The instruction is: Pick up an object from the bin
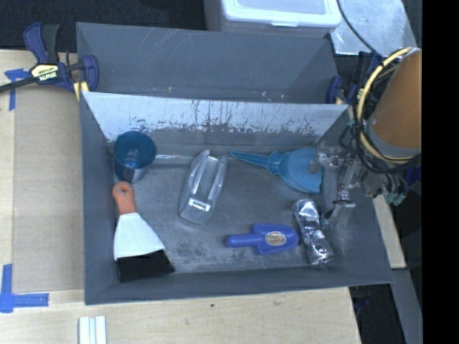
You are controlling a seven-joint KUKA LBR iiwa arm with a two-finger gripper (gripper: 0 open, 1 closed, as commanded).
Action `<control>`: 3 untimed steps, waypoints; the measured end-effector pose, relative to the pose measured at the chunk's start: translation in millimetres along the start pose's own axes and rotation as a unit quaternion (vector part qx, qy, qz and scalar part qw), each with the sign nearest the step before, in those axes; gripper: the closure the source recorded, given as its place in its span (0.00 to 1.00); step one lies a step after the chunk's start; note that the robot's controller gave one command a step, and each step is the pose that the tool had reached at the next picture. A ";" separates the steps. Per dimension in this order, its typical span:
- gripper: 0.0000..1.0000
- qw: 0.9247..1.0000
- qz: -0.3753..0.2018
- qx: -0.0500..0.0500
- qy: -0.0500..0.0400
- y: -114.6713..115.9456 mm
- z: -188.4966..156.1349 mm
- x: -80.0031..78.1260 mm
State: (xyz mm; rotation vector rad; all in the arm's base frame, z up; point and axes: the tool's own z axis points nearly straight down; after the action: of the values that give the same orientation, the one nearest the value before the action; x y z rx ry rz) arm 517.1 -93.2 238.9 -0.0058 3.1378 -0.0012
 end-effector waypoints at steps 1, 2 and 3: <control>0.00 1.000 0.000 0.000 0.000 0.0 0.0 0.0; 0.00 1.000 0.010 0.000 0.000 4.7 49.6 31.0; 0.00 1.000 0.010 0.001 -0.007 23.2 56.8 12.9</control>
Offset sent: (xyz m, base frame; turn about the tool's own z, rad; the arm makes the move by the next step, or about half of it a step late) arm -0.0304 0.0047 -0.0485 0.0210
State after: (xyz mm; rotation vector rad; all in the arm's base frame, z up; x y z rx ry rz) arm 504.3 -70.0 182.1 0.0247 3.1234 -0.0041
